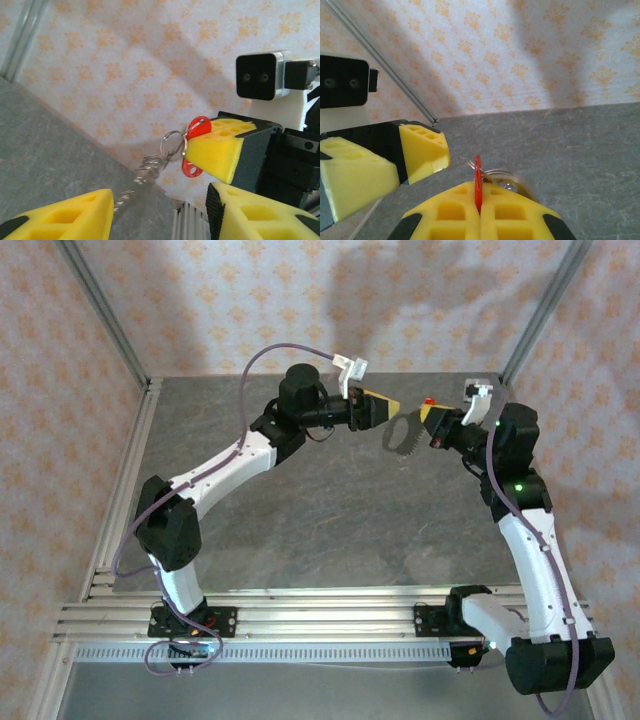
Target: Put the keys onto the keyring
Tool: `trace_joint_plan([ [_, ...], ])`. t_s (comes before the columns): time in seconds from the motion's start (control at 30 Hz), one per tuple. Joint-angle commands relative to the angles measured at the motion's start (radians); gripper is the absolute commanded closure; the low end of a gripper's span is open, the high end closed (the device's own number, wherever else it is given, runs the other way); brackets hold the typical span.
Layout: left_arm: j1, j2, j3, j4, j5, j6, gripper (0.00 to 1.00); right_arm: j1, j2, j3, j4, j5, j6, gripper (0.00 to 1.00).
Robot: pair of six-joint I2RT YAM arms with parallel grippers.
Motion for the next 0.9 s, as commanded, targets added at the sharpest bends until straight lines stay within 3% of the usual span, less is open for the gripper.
trace_joint_plan([
  [0.0,0.010,-0.056,-0.022,0.013,-0.041,-0.007,0.43,-0.003,0.019,0.041,-0.027,0.035,-0.029,1.00],
  [0.17,0.031,-0.087,-0.054,-0.010,-0.088,0.003,0.34,-0.002,0.072,0.042,-0.032,0.052,-0.039,1.00],
  [0.7,0.085,-0.172,-0.134,-0.105,-0.190,0.049,0.31,-0.003,0.430,0.131,0.109,-0.005,0.013,1.00],
  [0.87,0.088,-0.190,-0.137,-0.142,-0.209,0.063,0.31,0.021,0.518,0.070,0.200,-0.026,0.087,1.00],
])
